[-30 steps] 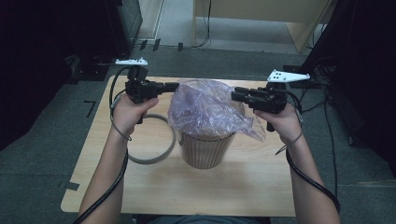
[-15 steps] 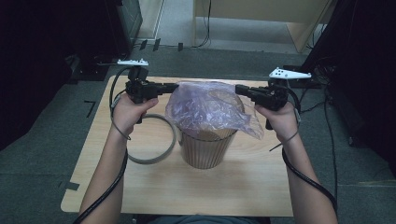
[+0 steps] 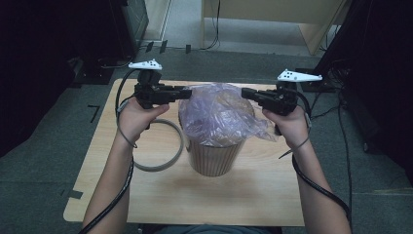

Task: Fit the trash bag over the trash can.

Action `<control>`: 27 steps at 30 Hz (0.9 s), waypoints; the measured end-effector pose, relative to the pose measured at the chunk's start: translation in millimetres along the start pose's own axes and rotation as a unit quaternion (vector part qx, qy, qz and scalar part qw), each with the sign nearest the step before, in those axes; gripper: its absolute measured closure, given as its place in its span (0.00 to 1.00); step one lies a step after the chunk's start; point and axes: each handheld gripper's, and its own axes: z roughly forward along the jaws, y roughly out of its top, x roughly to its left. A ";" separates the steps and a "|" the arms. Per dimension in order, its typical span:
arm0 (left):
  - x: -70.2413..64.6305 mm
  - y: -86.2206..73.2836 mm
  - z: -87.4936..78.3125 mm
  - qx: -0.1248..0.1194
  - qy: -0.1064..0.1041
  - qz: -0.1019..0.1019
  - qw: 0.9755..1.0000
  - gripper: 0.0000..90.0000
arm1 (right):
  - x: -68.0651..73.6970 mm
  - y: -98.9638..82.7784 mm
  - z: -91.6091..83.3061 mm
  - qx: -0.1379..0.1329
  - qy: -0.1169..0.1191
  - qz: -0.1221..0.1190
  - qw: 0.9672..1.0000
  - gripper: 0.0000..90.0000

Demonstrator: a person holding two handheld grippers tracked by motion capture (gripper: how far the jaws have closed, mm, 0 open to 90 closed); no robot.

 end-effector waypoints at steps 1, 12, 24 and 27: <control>1.3 -0.4 0.7 0.004 -0.010 -0.007 1.000 0.91 | -0.6 -0.3 0.0 -0.001 0.001 0.002 1.000 0.92; 25.6 -5.3 -11.6 -0.027 -0.037 -0.062 0.997 0.99 | -9.5 -9.0 -8.3 0.012 -0.017 -0.038 0.999 0.71; 41.6 -12.1 -8.5 -0.036 -0.044 -0.087 0.995 0.99 | -19.7 -8.1 -12.9 0.020 -0.052 0.005 0.998 1.00; 49.5 -16.1 -6.3 -0.037 -0.040 -0.100 0.993 0.99 | -24.5 -10.1 -12.5 0.022 -0.053 0.018 0.998 0.99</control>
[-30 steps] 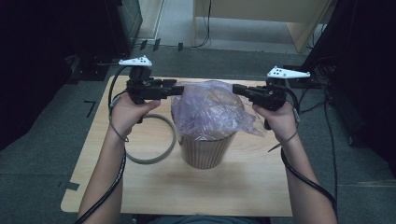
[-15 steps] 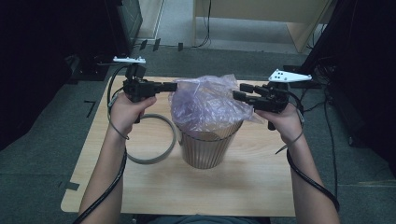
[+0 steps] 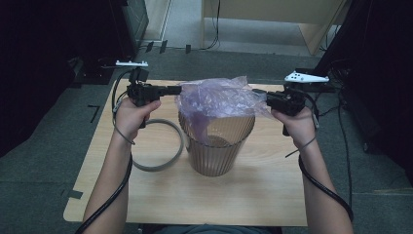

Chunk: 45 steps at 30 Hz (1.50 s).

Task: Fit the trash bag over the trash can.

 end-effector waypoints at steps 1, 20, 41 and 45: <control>2.7 -1.1 0.5 0.000 0.003 -0.003 1.000 0.99 | -1.0 -1.2 1.2 0.003 0.000 0.001 1.000 0.99; 24.3 -20.9 24.6 0.048 0.022 -0.025 0.998 0.99 | -11.3 -32.1 22.5 0.089 0.011 0.010 0.996 1.00; -9.9 -0.8 -27.5 -0.021 0.043 0.064 0.997 0.65 | -17.1 -9.6 -22.6 -0.008 0.027 -0.004 1.000 0.76; -25.0 2.4 -32.1 -0.019 0.032 0.081 0.996 0.63 | -8.6 -3.0 -30.5 -0.022 0.041 -0.010 0.999 0.74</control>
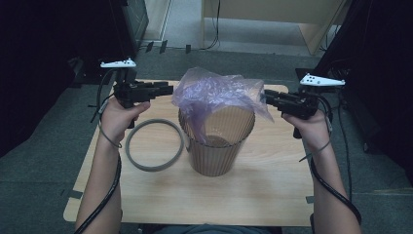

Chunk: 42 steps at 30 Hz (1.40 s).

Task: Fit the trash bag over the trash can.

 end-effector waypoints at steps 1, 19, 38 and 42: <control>-3.6 0.6 0.7 0.005 -0.003 0.006 1.000 0.63 | 2.7 1.2 -0.6 -0.001 0.005 -0.003 1.000 0.74; -5.0 -10.6 27.9 0.077 -0.039 -0.013 0.996 0.80 | 16.8 -11.1 18.2 0.043 0.048 0.012 0.998 0.77; 12.7 -10.8 5.9 0.045 -0.056 -0.058 0.996 0.97 | 0.4 -7.9 -2.7 0.065 -0.003 0.025 0.998 1.00; 19.1 -14.6 8.4 0.054 -0.047 -0.068 0.995 0.97 | -6.1 -10.3 -5.7 0.077 -0.022 0.021 0.997 1.00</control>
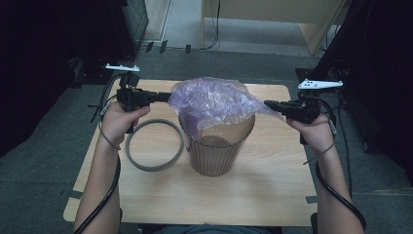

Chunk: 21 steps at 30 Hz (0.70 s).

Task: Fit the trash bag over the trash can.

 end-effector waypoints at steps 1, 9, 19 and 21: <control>0.2 -0.1 0.6 0.000 -0.001 0.001 1.000 0.95 | -0.5 -0.2 -0.9 0.001 0.003 0.002 1.000 1.00; -15.0 3.8 -6.3 -0.012 0.000 0.035 0.999 0.70 | 10.0 8.3 -12.0 -0.054 0.038 -0.010 0.998 0.72; -36.6 5.7 -7.4 -0.001 0.009 0.069 0.998 0.55 | 37.5 12.4 -1.6 -0.054 0.077 -0.049 0.994 0.53; -37.1 5.4 -1.2 0.010 0.015 0.066 0.998 0.63 | 41.6 11.2 6.4 -0.048 0.079 -0.056 0.994 0.52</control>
